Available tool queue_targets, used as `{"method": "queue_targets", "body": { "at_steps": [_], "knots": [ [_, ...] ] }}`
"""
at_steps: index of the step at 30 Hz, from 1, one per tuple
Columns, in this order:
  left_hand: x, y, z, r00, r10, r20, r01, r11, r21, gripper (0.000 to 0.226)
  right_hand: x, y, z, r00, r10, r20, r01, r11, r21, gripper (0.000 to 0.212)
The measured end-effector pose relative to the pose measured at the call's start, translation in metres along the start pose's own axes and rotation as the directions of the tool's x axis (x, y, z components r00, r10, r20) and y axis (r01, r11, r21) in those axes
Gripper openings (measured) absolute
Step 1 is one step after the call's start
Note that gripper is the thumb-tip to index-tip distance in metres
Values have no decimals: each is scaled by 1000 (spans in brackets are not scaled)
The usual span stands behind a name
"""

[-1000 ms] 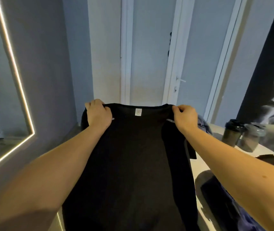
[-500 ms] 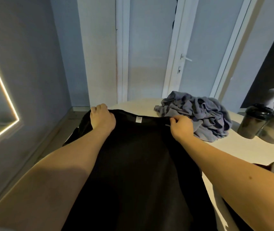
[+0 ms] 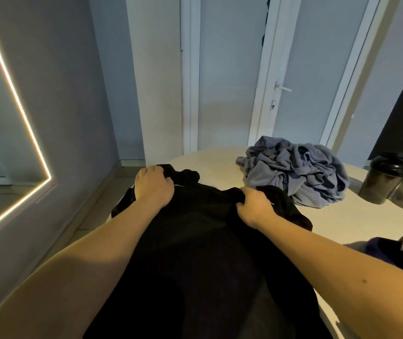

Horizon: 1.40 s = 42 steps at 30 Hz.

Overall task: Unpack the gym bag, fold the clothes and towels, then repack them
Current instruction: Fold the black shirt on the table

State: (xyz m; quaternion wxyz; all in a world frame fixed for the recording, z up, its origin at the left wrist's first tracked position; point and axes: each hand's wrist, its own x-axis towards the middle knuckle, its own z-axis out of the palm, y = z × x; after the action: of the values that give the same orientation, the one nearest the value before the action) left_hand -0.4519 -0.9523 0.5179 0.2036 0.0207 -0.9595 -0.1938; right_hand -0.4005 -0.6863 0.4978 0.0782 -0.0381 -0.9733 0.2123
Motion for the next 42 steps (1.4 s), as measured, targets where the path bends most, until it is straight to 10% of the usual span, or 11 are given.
{"method": "queue_targets", "body": {
  "at_steps": [7, 12, 16, 21, 26, 32, 35, 39, 42],
  "knots": [
    [-3, -61, -36, 912, -367, 184, 388, 917, -93, 47, 12, -74, 5, 992, -117, -40, 123, 957, 263, 47],
    [19, -77, -35, 761, -484, 432, 605, 770, -203, 23, 37, -110, 36, 959, -157, 238, 134, 985, 108, 74],
    [32, -77, -28, 667, -418, 617, 676, 688, -265, 39, 52, -108, 46, 945, -178, 276, 159, 983, 88, 38],
    [41, -62, -27, 584, -360, 727, 641, 754, -141, 78, 41, -96, 27, 932, -361, 42, 354, 927, 120, 9],
    [50, -47, -29, 641, -334, 691, 626, 748, -219, 68, -5, -70, 6, 721, -691, -54, 684, 697, 217, 7],
    [54, -33, -21, 658, -224, 719, 526, 820, -226, 75, -12, -64, -4, 732, -448, 514, 319, 891, 322, 21],
    [50, -23, -23, 671, -233, 704, 404, 911, -84, 75, 1, -79, -2, 824, -376, 423, 261, 916, 305, 26],
    [47, -28, -20, 700, -136, 702, 296, 949, -112, 65, 39, -100, 12, 962, -267, -50, 271, 956, 114, 25],
    [40, -36, -20, 761, -8, 648, 126, 983, -136, 36, 69, -118, 26, 974, -135, 184, 84, 961, 262, 42]
  ]
}}
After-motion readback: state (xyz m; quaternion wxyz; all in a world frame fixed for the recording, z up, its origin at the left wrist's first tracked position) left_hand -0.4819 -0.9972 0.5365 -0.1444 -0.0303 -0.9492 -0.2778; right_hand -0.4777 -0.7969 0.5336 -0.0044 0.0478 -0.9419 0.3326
